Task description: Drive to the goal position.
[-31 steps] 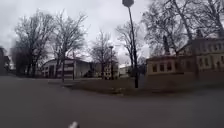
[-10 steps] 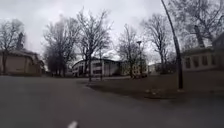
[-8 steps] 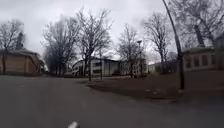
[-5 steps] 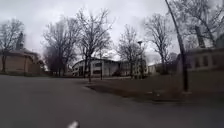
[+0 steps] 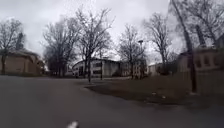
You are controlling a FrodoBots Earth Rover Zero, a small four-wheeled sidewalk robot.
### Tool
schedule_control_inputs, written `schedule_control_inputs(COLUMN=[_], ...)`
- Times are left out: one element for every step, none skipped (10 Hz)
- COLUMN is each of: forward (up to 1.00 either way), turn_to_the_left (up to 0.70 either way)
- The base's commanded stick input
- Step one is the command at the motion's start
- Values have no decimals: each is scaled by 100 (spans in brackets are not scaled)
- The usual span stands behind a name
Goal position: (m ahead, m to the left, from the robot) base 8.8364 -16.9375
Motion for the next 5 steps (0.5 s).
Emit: schedule_control_inputs(forward=[70, 70, 70, 70, 70], turn_to_the_left=[5, 0, 0, 8, 27])
